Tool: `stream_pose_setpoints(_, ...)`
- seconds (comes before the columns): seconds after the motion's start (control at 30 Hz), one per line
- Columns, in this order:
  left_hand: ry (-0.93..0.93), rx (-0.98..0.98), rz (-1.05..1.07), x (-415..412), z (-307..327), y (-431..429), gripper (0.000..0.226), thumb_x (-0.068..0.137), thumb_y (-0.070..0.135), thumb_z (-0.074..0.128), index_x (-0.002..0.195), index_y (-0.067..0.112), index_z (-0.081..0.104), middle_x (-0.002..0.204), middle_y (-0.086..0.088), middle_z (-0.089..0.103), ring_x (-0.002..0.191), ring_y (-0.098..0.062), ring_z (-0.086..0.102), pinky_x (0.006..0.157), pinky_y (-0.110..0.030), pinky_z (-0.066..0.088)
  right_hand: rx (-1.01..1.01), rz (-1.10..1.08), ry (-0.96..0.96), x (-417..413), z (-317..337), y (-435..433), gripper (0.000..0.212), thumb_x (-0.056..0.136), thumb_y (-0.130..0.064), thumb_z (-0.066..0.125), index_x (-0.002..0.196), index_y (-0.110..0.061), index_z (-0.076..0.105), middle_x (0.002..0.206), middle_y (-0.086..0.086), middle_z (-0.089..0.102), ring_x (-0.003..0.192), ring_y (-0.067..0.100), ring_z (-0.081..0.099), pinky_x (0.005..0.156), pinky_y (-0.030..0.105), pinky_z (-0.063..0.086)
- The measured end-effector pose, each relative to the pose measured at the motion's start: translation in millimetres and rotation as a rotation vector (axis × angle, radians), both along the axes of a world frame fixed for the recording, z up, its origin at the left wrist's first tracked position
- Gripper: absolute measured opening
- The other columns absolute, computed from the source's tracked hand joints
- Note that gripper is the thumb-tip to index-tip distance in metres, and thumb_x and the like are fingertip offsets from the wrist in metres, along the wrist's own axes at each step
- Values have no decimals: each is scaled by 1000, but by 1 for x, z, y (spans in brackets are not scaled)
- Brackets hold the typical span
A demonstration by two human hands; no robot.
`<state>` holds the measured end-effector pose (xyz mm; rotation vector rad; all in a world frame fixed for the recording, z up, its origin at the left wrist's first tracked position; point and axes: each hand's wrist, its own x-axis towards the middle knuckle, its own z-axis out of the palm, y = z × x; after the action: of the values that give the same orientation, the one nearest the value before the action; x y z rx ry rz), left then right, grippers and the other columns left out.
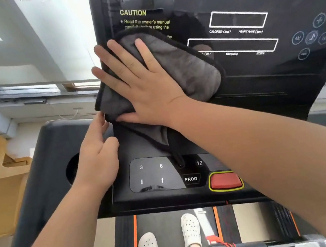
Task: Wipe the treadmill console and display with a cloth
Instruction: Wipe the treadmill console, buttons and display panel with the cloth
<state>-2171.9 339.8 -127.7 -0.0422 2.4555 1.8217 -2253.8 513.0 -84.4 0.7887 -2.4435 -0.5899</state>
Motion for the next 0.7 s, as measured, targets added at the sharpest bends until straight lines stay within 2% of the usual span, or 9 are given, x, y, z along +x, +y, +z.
stream_pose_setpoints(0.07,4,-58,29,0,2,8,77,79,19,40,154,35,32,149,21,42,139,5,37,119,-35,31,-6,18,-3,5,-1,21,100,92,-79,37,166,-18,5,173,13,5,159,35,6,125,59,-2)
stream_pose_setpoints(0.13,63,-118,10,1,6,19,78,80,18,42,154,37,29,150,20,41,141,1,35,119,-36,29,-26,17,0,12,-1,45,99,93,-77,39,166,-17,8,173,13,8,159,35,8,125,58,-4)
stream_pose_setpoints(0.17,106,-169,7,2,7,26,80,79,19,43,156,34,27,156,13,37,145,-5,31,121,-41,27,-34,15,0,15,-2,58,98,94,-76,39,165,-17,9,173,13,9,159,35,9,124,58,-5)
stream_pose_setpoints(0.23,165,-367,38,7,10,40,88,77,23,46,159,24,15,168,-3,10,154,-19,10,125,-50,9,-36,8,6,20,-4,82,96,94,-76,39,165,-18,10,172,13,11,159,35,10,124,57,-8)
stream_pose_setpoints(0.3,212,-562,55,12,11,55,95,75,27,50,160,19,8,168,-6,-11,155,-23,-4,122,-52,-4,-27,-1,16,25,-7,105,96,94,-77,39,165,-19,10,172,12,12,159,35,11,124,56,-10)
stream_pose_setpoints(0.5,338,-732,-17,18,12,100,97,70,27,55,158,14,14,167,-18,-5,154,-39,-1,118,-67,3,1,-39,22,39,-7,165,97,93,-78,41,165,-21,11,173,11,11,158,35,10,124,56,-10)
stream_pose_setpoints(0.7,336,-781,-14,24,9,135,95,70,24,56,157,13,17,167,-16,-3,154,-39,-1,118,-67,4,-54,-37,43,55,-9,223,94,93,-76,46,164,-20,20,171,13,17,157,37,17,125,59,2)
